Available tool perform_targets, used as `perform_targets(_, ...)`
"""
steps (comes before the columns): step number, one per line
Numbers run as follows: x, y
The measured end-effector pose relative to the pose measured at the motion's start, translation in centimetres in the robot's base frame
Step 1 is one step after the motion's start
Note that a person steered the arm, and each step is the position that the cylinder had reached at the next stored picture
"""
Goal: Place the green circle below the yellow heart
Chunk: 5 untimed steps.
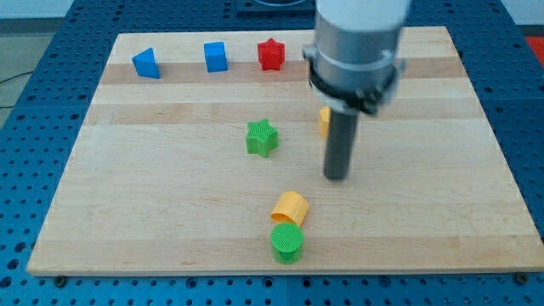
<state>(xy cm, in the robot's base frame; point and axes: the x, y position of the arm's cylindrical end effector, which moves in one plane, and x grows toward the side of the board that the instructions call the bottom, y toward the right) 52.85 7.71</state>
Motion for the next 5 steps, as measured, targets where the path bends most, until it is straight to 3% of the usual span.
perform_targets(1, 3.8, -1.0)
perform_targets(2, 3.2, -7.7)
perform_targets(3, -1.6, -14.1)
perform_targets(4, -3.5, -17.5)
perform_targets(5, 1.6, -13.7)
